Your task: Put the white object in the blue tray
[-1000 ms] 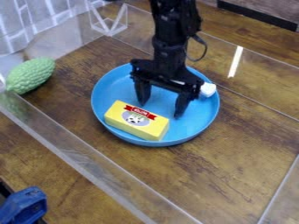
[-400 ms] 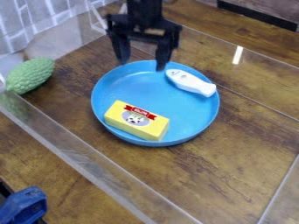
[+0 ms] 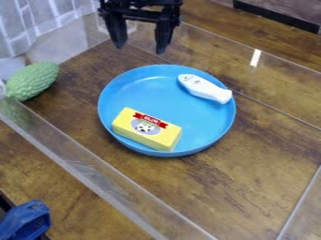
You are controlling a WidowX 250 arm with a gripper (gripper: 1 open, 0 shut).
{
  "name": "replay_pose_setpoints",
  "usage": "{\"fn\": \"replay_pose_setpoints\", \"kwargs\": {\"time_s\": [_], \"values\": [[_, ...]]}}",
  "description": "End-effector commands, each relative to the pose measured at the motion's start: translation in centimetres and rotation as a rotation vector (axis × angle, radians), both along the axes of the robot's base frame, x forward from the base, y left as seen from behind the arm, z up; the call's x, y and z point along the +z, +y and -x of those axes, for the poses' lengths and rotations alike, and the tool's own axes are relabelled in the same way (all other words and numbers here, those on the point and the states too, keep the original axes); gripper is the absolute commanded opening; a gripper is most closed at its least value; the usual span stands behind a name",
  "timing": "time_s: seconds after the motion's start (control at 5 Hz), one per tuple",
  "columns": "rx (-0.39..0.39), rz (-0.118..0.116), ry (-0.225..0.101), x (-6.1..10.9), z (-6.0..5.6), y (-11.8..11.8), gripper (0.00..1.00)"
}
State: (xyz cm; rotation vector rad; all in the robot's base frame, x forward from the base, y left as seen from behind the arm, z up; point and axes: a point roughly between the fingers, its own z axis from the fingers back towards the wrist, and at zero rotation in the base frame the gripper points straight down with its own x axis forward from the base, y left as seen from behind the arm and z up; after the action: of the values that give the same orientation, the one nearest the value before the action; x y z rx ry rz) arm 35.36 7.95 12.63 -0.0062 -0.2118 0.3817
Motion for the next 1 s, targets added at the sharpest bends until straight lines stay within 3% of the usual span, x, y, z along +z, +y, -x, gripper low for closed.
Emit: {"fn": "replay_pose_setpoints", "kwargs": {"time_s": [0.0,0.4,0.8], "values": [[-0.045,-0.02,-0.063,2.3,-0.2,-0.5,1.0],[-0.145,-0.015,-0.029,1.0,-1.3,-2.4,1.0],[-0.261,-0.017,-0.014,0.0,-2.4,-3.5,1.0]]}}
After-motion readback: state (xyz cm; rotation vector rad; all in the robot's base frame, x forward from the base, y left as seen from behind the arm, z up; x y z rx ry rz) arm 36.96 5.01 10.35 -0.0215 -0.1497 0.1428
